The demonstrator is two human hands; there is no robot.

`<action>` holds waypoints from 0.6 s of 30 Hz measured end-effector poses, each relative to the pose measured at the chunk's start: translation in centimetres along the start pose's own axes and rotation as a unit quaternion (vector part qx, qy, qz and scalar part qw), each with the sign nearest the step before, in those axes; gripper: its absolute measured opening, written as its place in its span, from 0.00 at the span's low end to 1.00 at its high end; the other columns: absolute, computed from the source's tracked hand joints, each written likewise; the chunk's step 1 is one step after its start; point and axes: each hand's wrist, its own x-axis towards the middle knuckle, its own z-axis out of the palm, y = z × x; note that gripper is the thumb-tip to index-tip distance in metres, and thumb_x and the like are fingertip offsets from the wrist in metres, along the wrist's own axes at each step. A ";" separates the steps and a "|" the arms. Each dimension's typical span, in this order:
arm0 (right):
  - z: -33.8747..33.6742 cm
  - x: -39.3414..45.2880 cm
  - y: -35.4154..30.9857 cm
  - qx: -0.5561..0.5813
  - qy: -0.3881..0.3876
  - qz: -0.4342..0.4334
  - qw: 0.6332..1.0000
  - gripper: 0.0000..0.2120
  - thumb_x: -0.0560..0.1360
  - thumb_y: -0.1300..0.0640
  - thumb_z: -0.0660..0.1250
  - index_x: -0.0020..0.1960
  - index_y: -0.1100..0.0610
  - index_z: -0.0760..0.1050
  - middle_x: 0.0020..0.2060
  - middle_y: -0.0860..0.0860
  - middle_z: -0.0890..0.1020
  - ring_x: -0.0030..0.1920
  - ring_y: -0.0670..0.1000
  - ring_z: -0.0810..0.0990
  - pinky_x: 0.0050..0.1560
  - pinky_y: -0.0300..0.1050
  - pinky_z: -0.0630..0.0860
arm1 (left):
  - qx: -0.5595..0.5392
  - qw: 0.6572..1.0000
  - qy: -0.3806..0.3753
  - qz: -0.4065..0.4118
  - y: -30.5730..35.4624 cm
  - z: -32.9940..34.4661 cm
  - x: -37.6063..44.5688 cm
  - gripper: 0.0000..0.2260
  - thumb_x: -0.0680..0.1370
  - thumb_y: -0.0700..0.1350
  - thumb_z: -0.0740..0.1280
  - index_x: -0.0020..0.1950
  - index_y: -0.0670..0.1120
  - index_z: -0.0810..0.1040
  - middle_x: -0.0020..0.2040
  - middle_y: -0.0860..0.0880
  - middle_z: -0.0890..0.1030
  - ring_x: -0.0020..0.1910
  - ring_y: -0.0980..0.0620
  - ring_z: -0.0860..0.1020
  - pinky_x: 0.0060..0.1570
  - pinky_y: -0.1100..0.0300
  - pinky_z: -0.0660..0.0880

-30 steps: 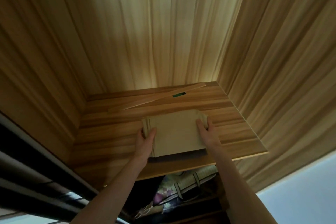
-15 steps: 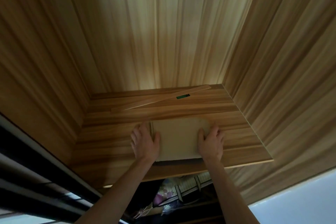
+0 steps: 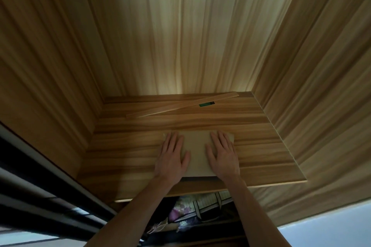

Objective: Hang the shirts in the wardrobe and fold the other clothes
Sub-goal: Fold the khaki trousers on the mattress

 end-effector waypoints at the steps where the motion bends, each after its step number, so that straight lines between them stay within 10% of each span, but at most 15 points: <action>1: 0.0 -0.1 0.0 0.000 0.004 -0.001 1.000 0.32 0.82 0.35 0.47 0.82 0.47 0.60 0.82 0.50 0.61 0.83 0.52 0.55 0.81 0.57 0.57 | 0.002 1.000 -0.002 -0.001 0.0 0.0 -0.1 0.33 0.83 0.64 0.42 0.84 0.49 0.55 0.85 0.48 0.52 0.84 0.49 0.46 0.82 0.47 0.49; 18: -5.5 -9.3 -6.1 0.027 0.141 -0.009 0.990 0.31 0.84 0.39 0.54 0.82 0.54 0.62 0.81 0.54 0.63 0.82 0.55 0.57 0.79 0.63 0.60 | -0.014 0.994 0.092 0.059 -1.3 -7.0 -8.5 0.31 0.85 0.63 0.47 0.84 0.47 0.58 0.83 0.48 0.60 0.83 0.50 0.54 0.82 0.47 0.54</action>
